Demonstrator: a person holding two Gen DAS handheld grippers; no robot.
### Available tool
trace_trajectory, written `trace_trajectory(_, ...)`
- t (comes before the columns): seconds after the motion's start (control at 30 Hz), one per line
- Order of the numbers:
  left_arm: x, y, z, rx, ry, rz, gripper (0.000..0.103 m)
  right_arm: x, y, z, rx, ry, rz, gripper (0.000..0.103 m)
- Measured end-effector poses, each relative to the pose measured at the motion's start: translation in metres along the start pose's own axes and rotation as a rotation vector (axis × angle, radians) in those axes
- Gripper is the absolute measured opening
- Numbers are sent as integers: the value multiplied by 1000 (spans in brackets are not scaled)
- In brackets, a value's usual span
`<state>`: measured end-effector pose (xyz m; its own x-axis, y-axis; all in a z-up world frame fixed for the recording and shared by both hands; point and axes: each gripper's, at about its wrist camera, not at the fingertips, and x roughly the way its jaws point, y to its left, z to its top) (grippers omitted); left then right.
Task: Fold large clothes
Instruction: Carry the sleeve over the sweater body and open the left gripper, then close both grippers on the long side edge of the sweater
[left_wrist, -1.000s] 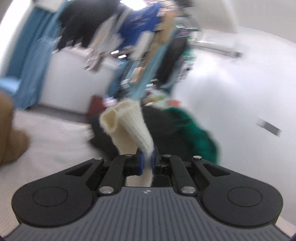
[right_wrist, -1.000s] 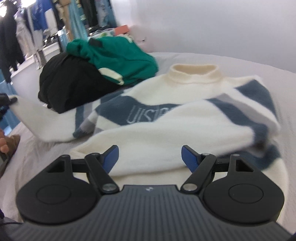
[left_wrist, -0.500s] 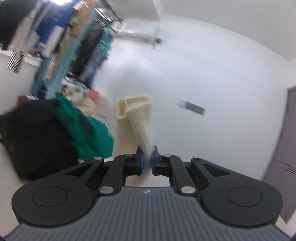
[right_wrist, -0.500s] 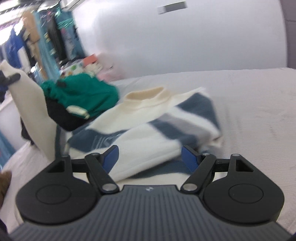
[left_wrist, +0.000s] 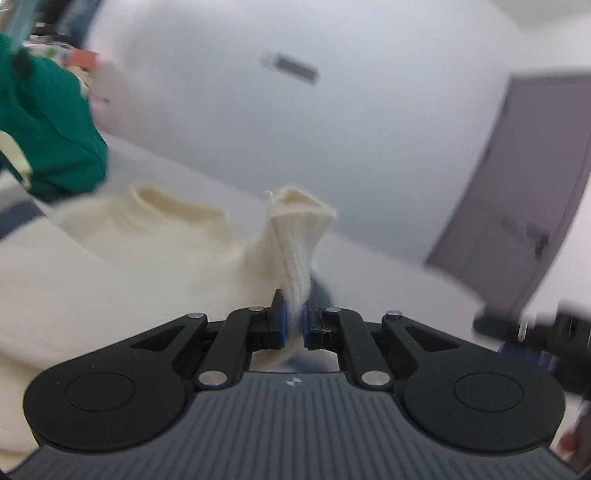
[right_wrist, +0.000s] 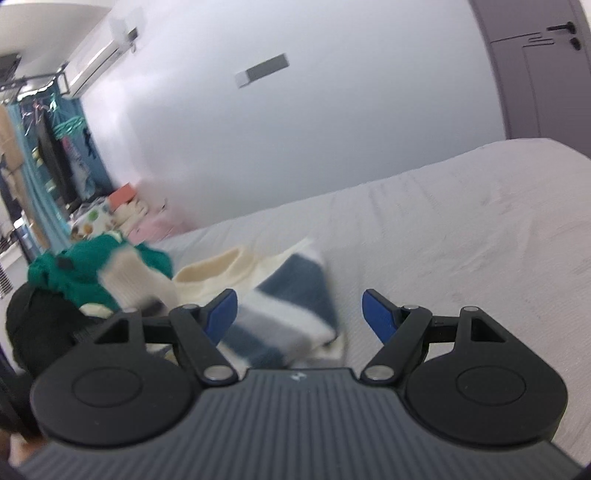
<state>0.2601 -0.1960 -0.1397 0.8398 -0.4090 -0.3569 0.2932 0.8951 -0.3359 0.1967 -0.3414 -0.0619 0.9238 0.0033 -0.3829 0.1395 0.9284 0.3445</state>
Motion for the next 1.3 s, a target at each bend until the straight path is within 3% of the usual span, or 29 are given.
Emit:
trace_trajectory(0.13,36,2,-20,-5,101,10,10,22,-18,-4,67,72,1,76)
trace_trajectory(0.37,47,35,-7,-32,133,-15,14,35,-15,-8,61,103,16,76)
trace_trajectory(0.5,27,45,0,-23,176,-63,53,32,-16,-9,49,107,30,76)
trace_trajectory(0.53,21,46,3,-12,171,-56,55,31,-15,-10,42,110,37,76)
trace_trajectory(0.77,-25,51,19,86,172,7,56,28,-9,-13,16,123,63,76)
trace_trajectory(1.07,-106,100,20,15,213,160,56,22,7,-33,-2,220,148,76)
trace_trajectory(1.3,-157,140,-7,-72,247,257,56,15,18,-54,27,355,138,76)
